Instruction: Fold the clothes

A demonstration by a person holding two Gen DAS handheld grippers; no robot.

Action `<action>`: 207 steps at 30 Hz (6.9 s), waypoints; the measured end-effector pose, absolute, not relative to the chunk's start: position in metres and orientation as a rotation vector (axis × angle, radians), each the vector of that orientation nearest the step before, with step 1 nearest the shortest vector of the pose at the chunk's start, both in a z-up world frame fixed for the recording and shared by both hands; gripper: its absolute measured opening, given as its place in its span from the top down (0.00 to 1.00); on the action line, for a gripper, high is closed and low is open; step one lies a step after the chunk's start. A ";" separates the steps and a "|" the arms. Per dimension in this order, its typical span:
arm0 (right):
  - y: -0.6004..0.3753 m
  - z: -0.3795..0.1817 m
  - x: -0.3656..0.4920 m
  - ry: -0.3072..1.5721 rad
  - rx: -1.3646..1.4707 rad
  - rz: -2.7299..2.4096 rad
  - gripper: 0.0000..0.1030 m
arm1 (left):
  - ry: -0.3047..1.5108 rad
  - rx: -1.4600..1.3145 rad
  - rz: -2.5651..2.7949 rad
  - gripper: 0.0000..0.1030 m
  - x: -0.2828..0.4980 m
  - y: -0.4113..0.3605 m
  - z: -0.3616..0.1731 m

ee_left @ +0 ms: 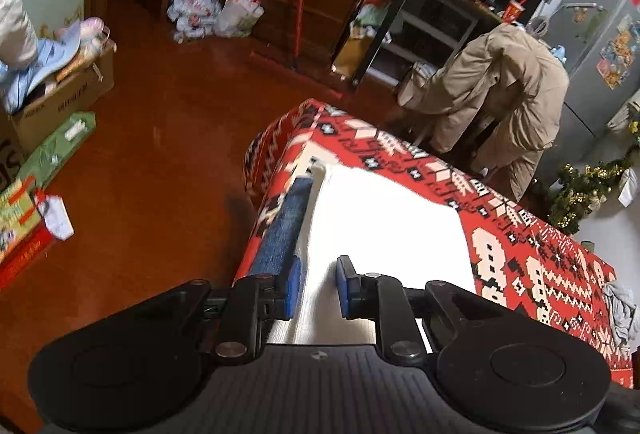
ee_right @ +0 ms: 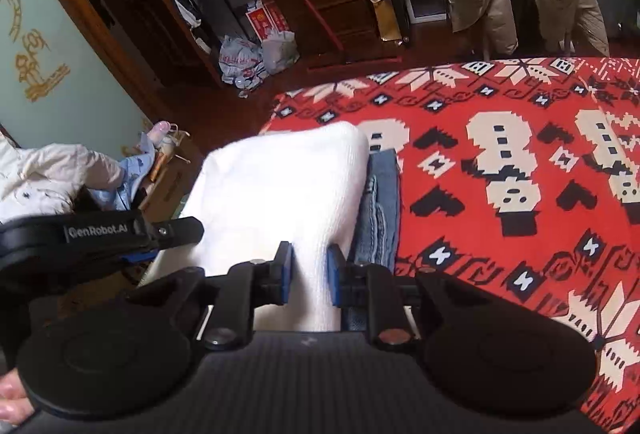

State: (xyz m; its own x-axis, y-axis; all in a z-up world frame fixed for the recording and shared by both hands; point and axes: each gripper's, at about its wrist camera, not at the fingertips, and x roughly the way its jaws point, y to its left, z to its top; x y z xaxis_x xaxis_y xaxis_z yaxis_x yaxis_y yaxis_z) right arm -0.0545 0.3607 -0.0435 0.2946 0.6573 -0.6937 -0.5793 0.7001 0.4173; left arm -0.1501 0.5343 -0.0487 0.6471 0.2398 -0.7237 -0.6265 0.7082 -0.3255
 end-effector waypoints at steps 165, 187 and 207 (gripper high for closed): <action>0.138 0.058 -0.188 0.773 -0.168 1.079 0.01 | 0.746 -0.449 0.756 0.37 -0.276 0.299 -0.004; 0.114 0.077 -0.210 0.758 -0.209 1.000 0.01 | 0.769 -0.340 0.851 0.10 -0.275 0.262 0.012; 0.119 0.075 -0.207 0.778 -0.239 0.993 0.01 | 0.780 -0.372 0.843 0.10 -0.278 0.267 0.009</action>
State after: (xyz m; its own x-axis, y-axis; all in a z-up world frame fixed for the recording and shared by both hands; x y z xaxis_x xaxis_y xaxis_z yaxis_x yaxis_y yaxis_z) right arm -0.2073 0.1190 0.0755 0.3078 0.6609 -0.6845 -0.8229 0.5460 0.1571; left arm -0.2776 0.2670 0.0094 0.4169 0.5244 -0.7424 -0.7811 0.6244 0.0024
